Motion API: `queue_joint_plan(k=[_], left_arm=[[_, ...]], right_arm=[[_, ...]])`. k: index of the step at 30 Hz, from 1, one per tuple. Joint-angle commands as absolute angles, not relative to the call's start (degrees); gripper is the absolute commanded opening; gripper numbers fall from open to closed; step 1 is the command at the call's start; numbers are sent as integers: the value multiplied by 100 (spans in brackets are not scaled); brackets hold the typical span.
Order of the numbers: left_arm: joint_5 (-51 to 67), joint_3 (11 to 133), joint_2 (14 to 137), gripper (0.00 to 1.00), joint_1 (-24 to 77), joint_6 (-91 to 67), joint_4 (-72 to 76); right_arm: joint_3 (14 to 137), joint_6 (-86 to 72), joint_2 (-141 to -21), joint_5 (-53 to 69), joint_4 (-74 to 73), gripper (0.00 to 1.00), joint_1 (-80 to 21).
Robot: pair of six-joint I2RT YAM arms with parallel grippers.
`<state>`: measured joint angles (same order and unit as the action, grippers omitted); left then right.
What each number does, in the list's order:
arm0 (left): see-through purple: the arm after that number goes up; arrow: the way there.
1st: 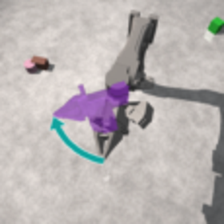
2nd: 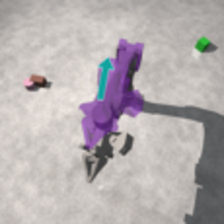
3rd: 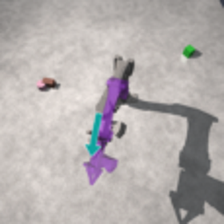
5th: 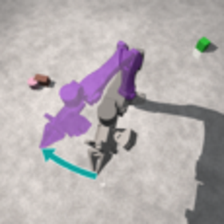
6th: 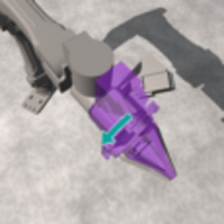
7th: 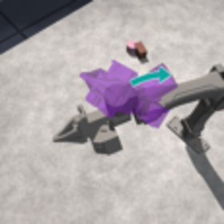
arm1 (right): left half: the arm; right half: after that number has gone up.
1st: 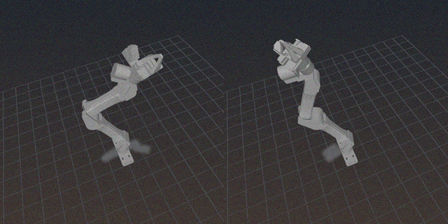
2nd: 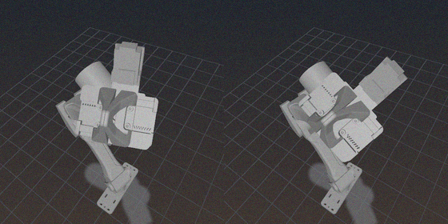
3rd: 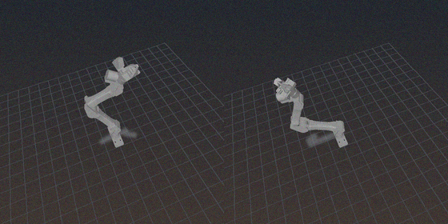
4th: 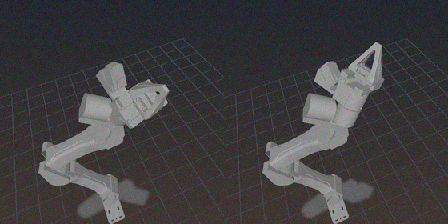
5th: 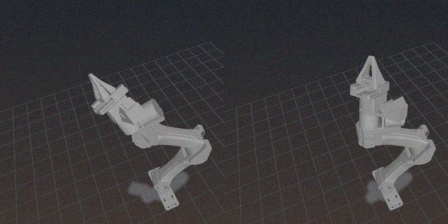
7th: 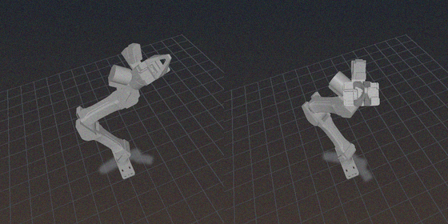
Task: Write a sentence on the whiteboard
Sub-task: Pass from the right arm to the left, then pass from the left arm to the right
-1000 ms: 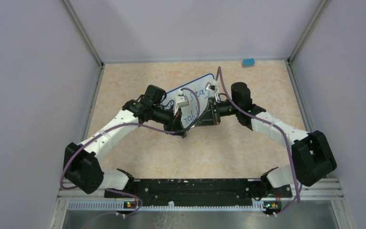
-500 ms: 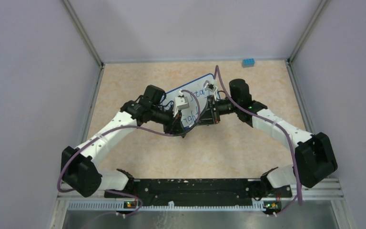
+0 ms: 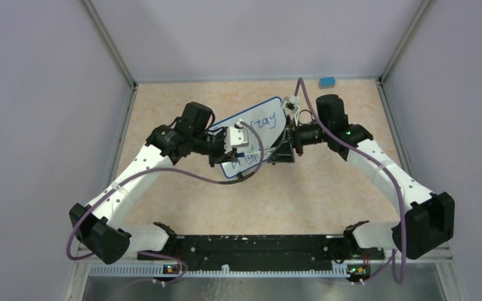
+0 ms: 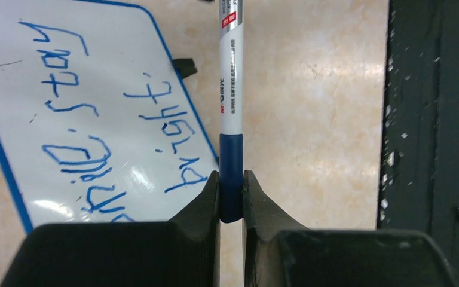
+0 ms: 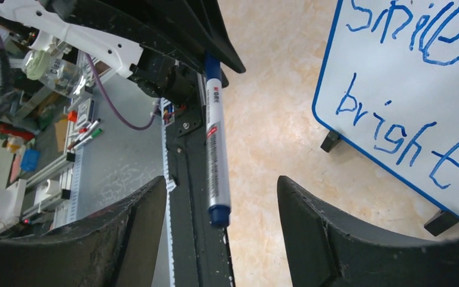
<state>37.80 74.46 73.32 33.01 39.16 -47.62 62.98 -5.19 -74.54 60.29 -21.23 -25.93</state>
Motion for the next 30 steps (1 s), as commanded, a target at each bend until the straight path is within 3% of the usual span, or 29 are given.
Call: queue_joint_plan(k=[1, 8, 16, 20, 30], left_arm=[[2806, 7339, 6868, 0, 3439, 5294, -5328], [1339, 6876, 6125, 0, 3976, 7590, -5166], [549, 5795, 5156, 0, 4790, 10113, -4172], [590, 5240, 4839, 0, 4944, 10684, -3513], [536, 5403, 5031, 0, 5195, 10632, -3507]], right_arm=[[6808, -35, -7179, 5920, -2913, 66, -2573], [7006, 141, -7338, 5613, -3292, 63, -2841], [7263, 275, -7787, 5256, -3562, 57, -3726], [7345, 141, -7929, 5261, -3391, 56, -3930], [7320, -152, -8302, 5222, -3023, 52, -4278]])
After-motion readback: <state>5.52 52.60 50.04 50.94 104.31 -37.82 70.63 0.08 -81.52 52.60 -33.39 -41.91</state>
